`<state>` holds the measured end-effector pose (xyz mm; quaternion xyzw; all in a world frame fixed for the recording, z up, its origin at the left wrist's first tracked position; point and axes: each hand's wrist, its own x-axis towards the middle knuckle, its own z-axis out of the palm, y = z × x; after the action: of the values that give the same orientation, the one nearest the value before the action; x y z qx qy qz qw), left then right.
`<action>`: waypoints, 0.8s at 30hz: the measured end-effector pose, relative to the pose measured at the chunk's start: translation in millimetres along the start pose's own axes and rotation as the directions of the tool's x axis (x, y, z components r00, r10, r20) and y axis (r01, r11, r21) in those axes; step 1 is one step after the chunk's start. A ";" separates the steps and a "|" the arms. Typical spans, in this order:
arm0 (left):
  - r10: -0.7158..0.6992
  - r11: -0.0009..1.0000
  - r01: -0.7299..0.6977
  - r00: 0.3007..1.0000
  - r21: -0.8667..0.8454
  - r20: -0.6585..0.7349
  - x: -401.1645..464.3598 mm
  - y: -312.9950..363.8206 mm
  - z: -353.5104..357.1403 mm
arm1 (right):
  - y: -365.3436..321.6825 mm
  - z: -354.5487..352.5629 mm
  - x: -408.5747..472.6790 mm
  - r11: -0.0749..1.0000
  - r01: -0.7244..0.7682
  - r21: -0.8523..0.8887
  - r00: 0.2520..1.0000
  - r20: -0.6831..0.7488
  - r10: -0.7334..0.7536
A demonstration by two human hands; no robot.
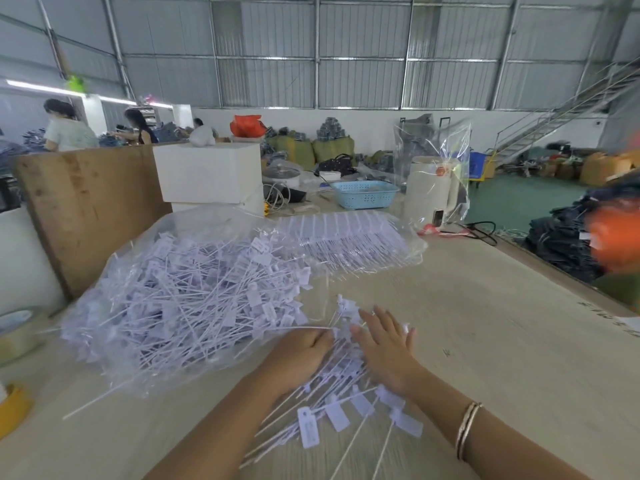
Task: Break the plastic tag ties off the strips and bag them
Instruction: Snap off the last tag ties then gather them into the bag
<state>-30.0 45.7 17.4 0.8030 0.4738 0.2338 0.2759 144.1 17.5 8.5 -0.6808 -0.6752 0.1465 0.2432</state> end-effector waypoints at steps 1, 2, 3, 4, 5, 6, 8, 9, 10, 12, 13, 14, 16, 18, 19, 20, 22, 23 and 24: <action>0.009 1.000 -0.009 1.000 0.014 -0.027 -1.9 -3.1 -2.8 | 1.1 -5.5 5.9 0.999 -0.010 0.042 0.998 -0.056 0.012; 0.022 0.999 -0.021 0.999 0.033 -0.023 -5.4 -6.2 -5.7 | 7.1 -12.2 13.4 0.999 -0.015 0.044 0.994 -0.107 0.020; 0.020 0.999 -0.020 1.000 0.033 0.005 -9.6 -6.9 -8.3 | 12.8 -21.1 18.2 0.999 -0.037 0.022 0.992 -0.120 0.039; 0.002 1.000 -0.002 1.000 0.010 0.023 -12.2 -6.6 -10.2 | 20.8 -28.9 23.8 0.998 -0.063 -0.030 0.994 -0.094 0.060; -0.037 0.998 0.037 0.999 -0.041 0.014 -11.8 -4.1 -11.6 | 27.9 -34.7 27.0 0.988 -0.082 -0.131 0.997 -0.015 0.080; -0.097 0.988 0.093 0.995 -0.124 -0.025 -8.3 0.7 -13.1 | 32.7 -36.0 29.4 0.972 -0.070 -0.227 0.995 0.060 0.085; -0.296 0.893 0.241 0.951 -0.380 -0.093 7.2 11.0 -16.6 | 32.4 -30.1 27.6 0.971 -0.062 -0.233 0.987 0.129 0.094; -0.409 0.775 0.314 0.911 -0.549 -0.056 17.2 14.4 -17.9 | 30.1 -22.6 25.5 0.987 -0.048 -0.154 0.988 0.134 0.069; -0.486 0.623 0.349 0.874 -0.700 0.004 25.9 17.1 -19.1 | 24.5 -15.9 22.2 0.991 -0.045 -0.129 0.985 0.158 0.065; -0.559 0.323 0.291 0.826 -0.900 0.066 39.6 20.1 -23.8 | 14.0 -9.5 17.0 0.997 -0.078 0.001 0.983 0.167 0.077; -0.580 0.185 0.236 0.810 -0.954 0.088 45.0 20.2 -26.2 | 12.3 -8.7 15.6 0.996 -0.081 0.044 0.982 0.174 0.072; -0.589 0.072 0.208 0.798 -0.975 0.127 48.7 19.5 -28.3 | 9.8 -9.3 16.8 0.998 -0.065 0.023 0.980 0.191 0.059; -0.560 -0.029 0.280 0.790 -0.960 0.247 49.8 17.5 -29.5 | 13.2 -14.4 26.3 1.000 -0.027 0.001 0.991 0.130 0.027; -0.501 -0.039 0.379 0.793 -0.924 0.347 43.5 15.3 -31.7 | 10.0 -22.9 36.8 1.000 0.014 0.018 0.999 0.036 -0.015; -0.474 -0.070 0.376 0.802 -0.924 0.362 41.5 13.6 -35.5 | 5.4 -24.3 42.6 0.997 0.079 -0.013 0.996 0.042 -0.078; -0.454 -0.139 0.325 0.819 -0.935 0.352 40.8 12.1 -40.5 | -1.4 -23.1 46.7 0.989 0.139 -0.052 0.987 0.092 -0.134; -0.447 -0.303 0.154 0.849 -0.941 0.283 44.6 13.4 -50.7 | -12.9 -14.5 53.5 0.953 0.286 -0.094 0.935 0.243 -0.257; -0.455 -0.353 0.090 0.853 -0.931 0.255 48.4 15.7 -54.2 | -17.6 -10.0 56.2 0.931 0.344 -0.126 0.907 0.303 -0.294; -0.463 -0.376 0.066 0.851 -0.924 0.249 51.1 17.6 -53.8 | -20.7 -6.2 58.6 0.903 0.392 -0.177 0.885 0.340 -0.318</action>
<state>-30.5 96.1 74.6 0.0740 0.3022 0.5364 0.7845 132.4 74.1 32.2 -0.5382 -0.8310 0.1189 0.0754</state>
